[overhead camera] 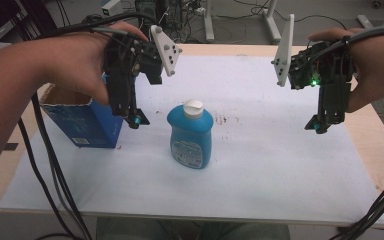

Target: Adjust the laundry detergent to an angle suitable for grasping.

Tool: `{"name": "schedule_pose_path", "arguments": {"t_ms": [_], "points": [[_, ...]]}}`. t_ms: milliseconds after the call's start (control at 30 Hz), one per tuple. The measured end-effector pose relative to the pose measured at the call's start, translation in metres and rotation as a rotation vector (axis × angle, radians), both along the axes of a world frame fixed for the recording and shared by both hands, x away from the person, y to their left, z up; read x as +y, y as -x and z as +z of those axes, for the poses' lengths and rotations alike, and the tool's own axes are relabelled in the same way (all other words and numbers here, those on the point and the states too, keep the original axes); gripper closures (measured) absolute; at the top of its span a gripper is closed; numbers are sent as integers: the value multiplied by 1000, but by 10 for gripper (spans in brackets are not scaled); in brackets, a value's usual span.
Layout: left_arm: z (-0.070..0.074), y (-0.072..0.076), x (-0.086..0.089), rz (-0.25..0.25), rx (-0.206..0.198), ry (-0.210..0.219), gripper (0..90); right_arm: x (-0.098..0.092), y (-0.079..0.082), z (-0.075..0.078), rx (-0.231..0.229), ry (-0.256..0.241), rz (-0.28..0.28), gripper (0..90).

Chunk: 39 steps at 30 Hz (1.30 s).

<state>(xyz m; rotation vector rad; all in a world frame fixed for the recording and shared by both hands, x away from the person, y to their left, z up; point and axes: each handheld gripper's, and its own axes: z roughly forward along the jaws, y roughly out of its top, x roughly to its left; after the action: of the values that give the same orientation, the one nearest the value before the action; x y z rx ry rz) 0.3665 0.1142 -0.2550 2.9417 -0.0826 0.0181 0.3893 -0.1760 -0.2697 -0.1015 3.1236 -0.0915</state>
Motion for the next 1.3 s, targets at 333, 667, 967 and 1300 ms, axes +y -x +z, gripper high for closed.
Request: {"name": "schedule_pose_path", "arguments": {"t_ms": [333, 667, 967, 1300], "points": [[10, -1, 2, 30, -15, -49, 16, 3, -2, 0, 0, 1, 4, 26], [21, -4, -1, 45, 6, -105, 17, 6, -4, 4, -3, -4, 22, 27], [19, -7, 2, 75, 15, -146, 18, 9, -7, 6, -6, -2, 29, 26], [23, -30, 0, 108, 41, -131, 18, 12, -10, 8, 0, 3, 19, 26]]}}
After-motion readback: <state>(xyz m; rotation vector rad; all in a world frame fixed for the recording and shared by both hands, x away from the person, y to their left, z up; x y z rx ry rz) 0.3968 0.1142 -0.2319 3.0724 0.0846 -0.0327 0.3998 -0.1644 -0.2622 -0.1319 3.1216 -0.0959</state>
